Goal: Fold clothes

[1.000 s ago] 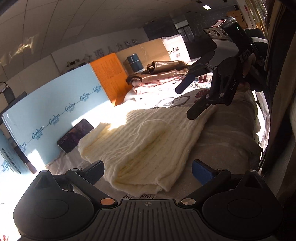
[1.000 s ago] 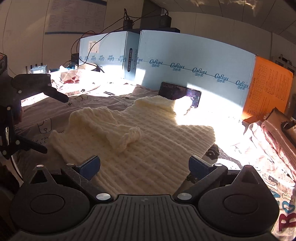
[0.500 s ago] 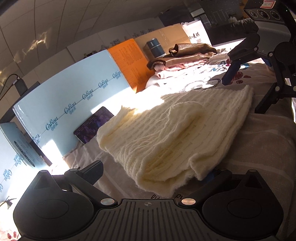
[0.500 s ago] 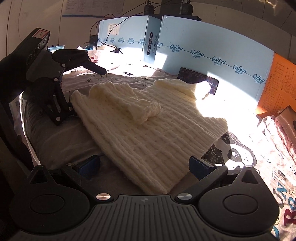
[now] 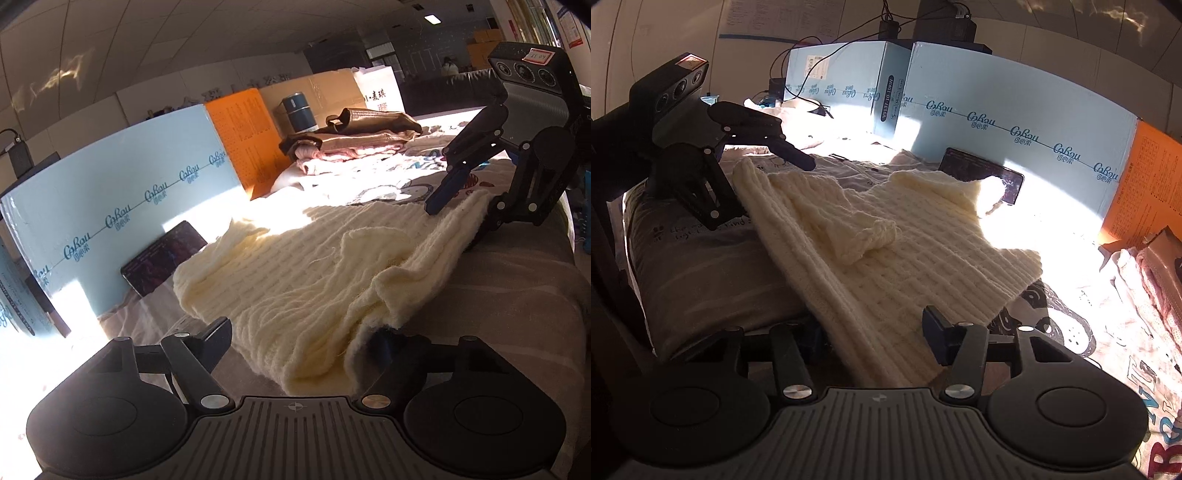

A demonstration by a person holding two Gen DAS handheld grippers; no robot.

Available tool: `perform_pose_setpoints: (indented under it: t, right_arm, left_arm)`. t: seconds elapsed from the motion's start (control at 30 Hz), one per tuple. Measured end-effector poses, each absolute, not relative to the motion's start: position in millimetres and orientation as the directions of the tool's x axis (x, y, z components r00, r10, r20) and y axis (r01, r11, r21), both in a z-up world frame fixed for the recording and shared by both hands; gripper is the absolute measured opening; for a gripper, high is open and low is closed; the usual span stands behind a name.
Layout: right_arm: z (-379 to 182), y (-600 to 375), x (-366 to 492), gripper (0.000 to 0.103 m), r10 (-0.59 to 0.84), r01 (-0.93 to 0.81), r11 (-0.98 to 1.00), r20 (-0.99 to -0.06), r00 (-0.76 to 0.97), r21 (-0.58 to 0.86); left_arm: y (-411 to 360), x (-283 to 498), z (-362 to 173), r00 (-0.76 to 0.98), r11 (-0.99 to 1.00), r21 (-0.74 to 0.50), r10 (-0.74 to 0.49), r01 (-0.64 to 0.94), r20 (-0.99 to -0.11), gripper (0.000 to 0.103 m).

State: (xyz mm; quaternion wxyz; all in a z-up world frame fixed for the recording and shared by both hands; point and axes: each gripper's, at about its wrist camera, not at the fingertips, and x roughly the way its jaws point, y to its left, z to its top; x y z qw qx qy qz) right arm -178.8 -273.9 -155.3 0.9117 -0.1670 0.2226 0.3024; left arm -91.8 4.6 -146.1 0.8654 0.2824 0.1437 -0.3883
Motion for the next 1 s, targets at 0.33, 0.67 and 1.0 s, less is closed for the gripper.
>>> perform_pose_setpoints:
  t: [0.33,0.67,1.0]
  right_arm:
    - [-134.8,-278.1,-170.3,0.023,0.487,-0.575,0.794,-0.359,0.796,-0.197]
    - [-121.2,-278.7,-141.9,0.021,0.45,-0.494,0.842,-0.222,0.865,-0.216]
    - [-96.9,-271.2,-61.0,0.019,0.396,-0.416,0.864,-0.129,0.909,-0.283]
  left_arm:
    - [13.8,-79.7,-137.7,0.625,0.546,0.307,-0.645,0.78,-0.44,0.051]
    - [11.9,-52.3,-127.6,0.655,0.576,0.311,-0.666,0.756,-0.357,0.029]
    - [-10.0,8.1,-112.0,0.747,0.664,0.342,-0.598,0.665,-0.292,0.024]
